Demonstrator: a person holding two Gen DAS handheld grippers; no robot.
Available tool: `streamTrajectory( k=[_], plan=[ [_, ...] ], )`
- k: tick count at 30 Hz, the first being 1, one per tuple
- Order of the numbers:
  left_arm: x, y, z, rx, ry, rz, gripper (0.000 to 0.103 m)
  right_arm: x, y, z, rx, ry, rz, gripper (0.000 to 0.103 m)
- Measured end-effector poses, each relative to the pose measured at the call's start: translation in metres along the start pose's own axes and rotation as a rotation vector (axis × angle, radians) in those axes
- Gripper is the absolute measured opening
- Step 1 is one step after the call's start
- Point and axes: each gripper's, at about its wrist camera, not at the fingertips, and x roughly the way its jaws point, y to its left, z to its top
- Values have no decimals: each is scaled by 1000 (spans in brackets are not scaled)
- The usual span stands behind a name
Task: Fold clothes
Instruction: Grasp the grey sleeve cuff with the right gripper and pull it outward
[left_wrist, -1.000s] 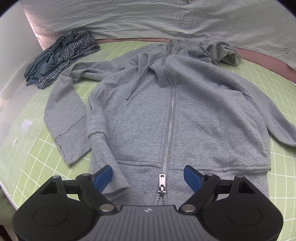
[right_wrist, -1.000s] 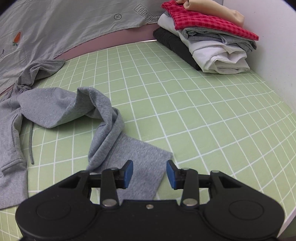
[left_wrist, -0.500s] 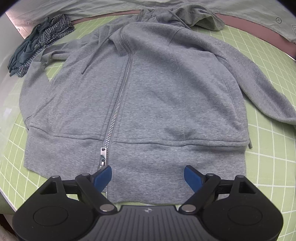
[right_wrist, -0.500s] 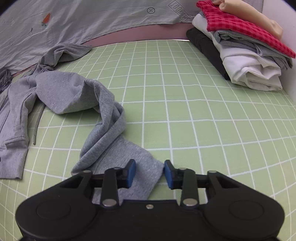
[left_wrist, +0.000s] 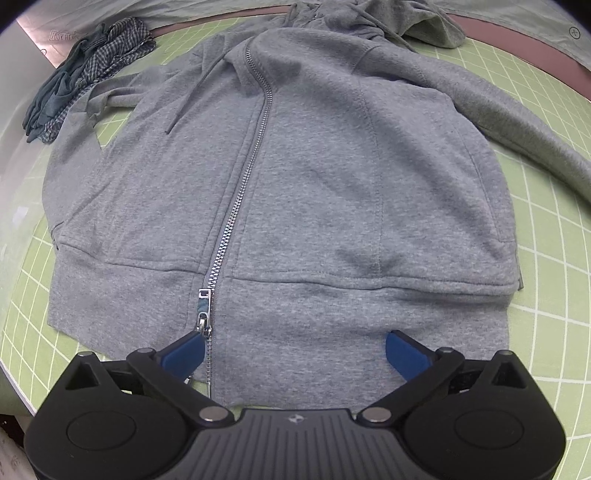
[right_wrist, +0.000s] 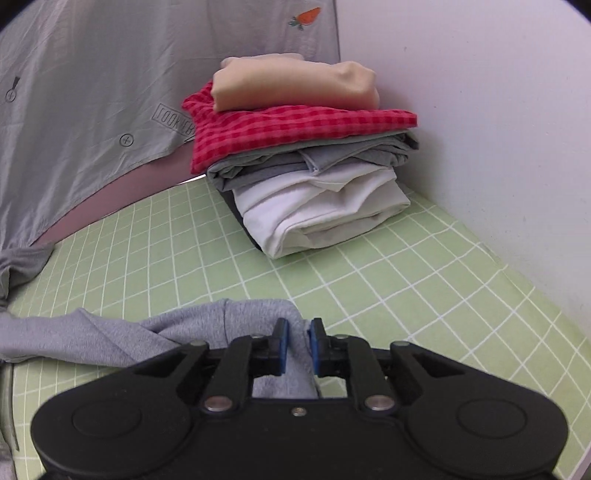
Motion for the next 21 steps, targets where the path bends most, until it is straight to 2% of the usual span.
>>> streamTrajectory(
  k=[3, 4, 5, 12, 16, 21],
  plan=[
    [0, 0, -1, -6, -4, -5, 103, 13, 0, -4, 3, 44, -70, 22],
    [0, 0, -2, -11, -5, -5, 103, 11, 0, -8, 11, 41, -79, 27],
    [0, 0, -2, -17, -7, -5, 103, 7, 0, -12, 28, 36, -75, 31],
    [1, 5, -5, -56, -6, -24, 103, -4, 27, -39, -27, 67, 8, 34],
    [3, 10, -7, -101, 4, -49, 103, -9, 52, -54, -143, 82, 42, 49],
    [4, 12, -10, -126, 8, -68, 103, -4, 68, -65, -241, 103, 33, 51]
  ],
)
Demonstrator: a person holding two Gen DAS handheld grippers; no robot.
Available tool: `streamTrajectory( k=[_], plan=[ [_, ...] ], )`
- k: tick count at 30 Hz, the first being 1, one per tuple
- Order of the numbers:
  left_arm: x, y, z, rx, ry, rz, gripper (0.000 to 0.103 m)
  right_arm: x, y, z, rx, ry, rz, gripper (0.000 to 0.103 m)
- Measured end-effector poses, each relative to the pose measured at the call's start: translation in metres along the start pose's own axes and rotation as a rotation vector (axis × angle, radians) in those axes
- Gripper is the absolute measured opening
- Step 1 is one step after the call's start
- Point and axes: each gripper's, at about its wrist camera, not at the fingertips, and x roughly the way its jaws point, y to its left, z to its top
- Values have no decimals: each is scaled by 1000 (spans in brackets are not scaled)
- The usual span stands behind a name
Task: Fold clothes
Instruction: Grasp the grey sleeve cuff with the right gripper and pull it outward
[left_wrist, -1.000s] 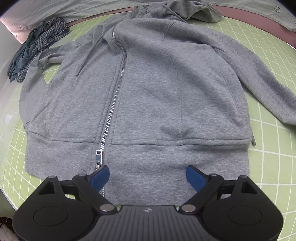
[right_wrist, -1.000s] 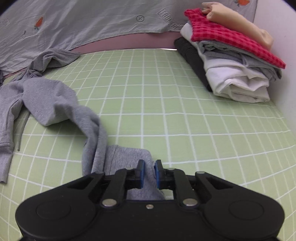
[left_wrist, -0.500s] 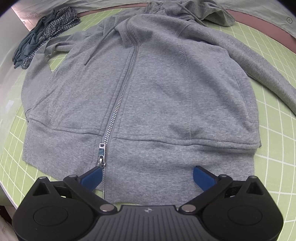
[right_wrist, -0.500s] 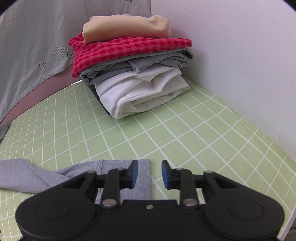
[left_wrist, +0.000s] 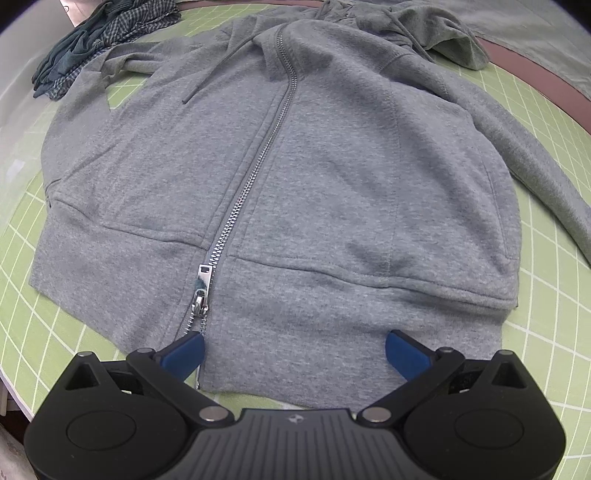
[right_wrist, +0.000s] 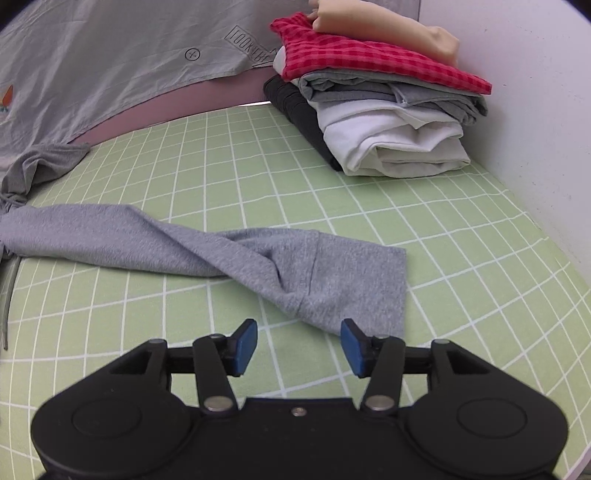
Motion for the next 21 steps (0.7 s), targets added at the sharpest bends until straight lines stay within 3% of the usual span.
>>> streamTrajectory(
  k=[5, 12, 14, 17, 21],
  plan=[
    [-1, 1, -3, -4, -9, 0, 103, 7, -8, 0, -17, 2, -76, 52],
    [-1, 3, -3, -4, -13, -2, 103, 16, -20, 0, -18, 25, -69, 49],
    [-1, 3, -3, -5, -15, -1, 103, 15, -25, 3, 14, 24, -53, 17],
    [-1, 2, -4, -7, -17, 0, 103, 7, -32, 9, 57, -2, -40, 7],
    [-2, 0, -5, -6, -13, -2, 103, -14, -43, 34, 134, -55, -8, 5]
  ],
)
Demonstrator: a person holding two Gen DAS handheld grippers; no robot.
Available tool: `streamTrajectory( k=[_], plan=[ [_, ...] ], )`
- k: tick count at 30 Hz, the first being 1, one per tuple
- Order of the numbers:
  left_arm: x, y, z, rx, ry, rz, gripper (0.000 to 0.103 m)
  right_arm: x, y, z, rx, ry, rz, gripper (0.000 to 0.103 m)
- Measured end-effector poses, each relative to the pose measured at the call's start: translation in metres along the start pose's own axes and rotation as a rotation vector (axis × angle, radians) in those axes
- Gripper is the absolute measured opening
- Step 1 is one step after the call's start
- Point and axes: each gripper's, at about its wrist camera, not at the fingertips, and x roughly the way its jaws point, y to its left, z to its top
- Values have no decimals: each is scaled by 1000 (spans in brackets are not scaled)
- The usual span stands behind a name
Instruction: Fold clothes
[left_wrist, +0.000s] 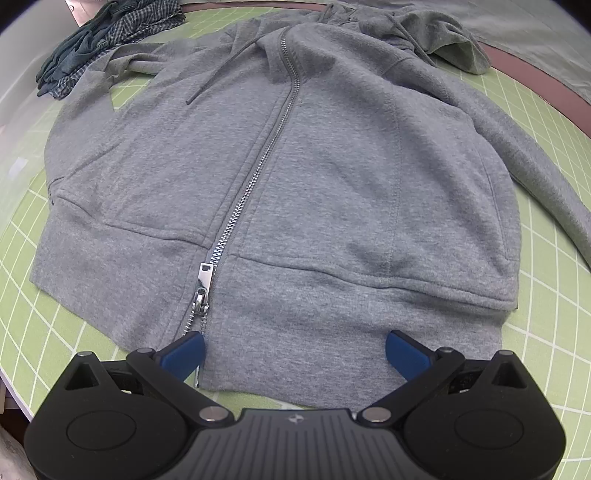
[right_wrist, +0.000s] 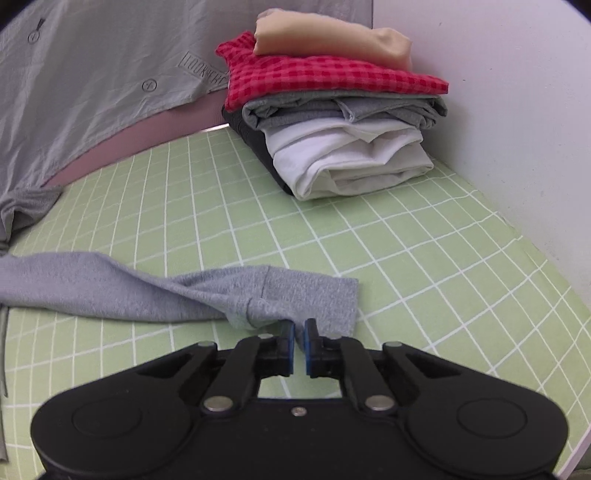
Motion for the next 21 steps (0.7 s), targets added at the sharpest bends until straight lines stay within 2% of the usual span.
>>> streamTrajectory(
  k=[4, 8, 12, 15, 16, 21],
  plan=[
    [-1, 1, 0, 3, 4, -4, 103, -3, -4, 38, 6, -85, 1, 5],
    [0, 1, 1, 3, 6, -5, 103, 27, -4, 76, -40, -139, -37, 3],
    [1, 3, 2, 1, 5, -4, 103, 64, -7, 101, 0, -97, -40, 5],
    [0, 1, 0, -7, -3, -1, 103, 55, -9, 97, 4, -123, -16, 17],
    [0, 0, 0, -9, -6, 1, 103, 50, -11, 91, 6, -121, -13, 27],
    [-1, -2, -1, -12, -12, 3, 103, 29, -18, 46, 20, -55, -17, 31]
  ],
)
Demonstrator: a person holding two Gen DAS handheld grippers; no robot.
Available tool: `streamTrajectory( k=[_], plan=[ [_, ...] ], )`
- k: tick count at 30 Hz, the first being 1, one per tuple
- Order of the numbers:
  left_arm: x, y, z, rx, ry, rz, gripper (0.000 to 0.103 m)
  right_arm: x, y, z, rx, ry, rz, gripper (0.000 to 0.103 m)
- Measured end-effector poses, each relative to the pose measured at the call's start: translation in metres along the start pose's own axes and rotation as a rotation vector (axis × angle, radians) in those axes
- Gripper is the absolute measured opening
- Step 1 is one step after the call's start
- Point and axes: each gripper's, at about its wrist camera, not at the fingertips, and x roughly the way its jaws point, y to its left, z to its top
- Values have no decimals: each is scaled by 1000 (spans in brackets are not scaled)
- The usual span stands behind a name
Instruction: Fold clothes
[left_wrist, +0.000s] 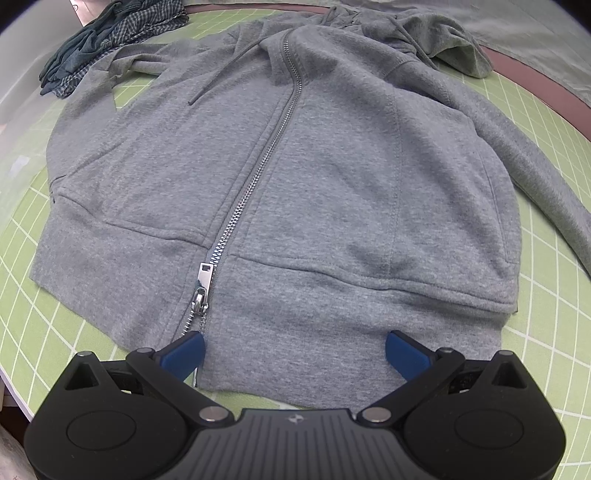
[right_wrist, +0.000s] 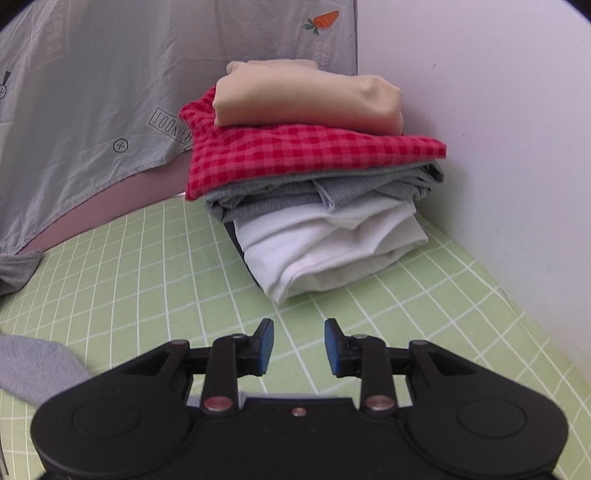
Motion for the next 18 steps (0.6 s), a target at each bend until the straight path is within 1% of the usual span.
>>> streamTrajectory(
  k=[3, 6, 8, 9, 13, 18],
  plan=[
    [0, 0, 1, 3, 4, -2, 103, -17, 0, -32, -5, 41, 23, 36],
    [0, 1, 1, 7, 8, -4, 103, -31, 8, -58, -23, 70, 62, 40],
    [1, 2, 2, 8, 8, -4, 103, -34, 18, -72, -78, 88, 66, 46],
    [2, 2, 2, 9, 8, -5, 103, -33, 23, -77, -113, 95, 53, 47],
    [2, 2, 1, 9, 5, -6, 103, -24, 37, -85, -225, 102, 12, 49],
    [3, 3, 0, 6, -10, -5, 103, -9, 35, -78, -291, 103, -52, 48]
  ],
)
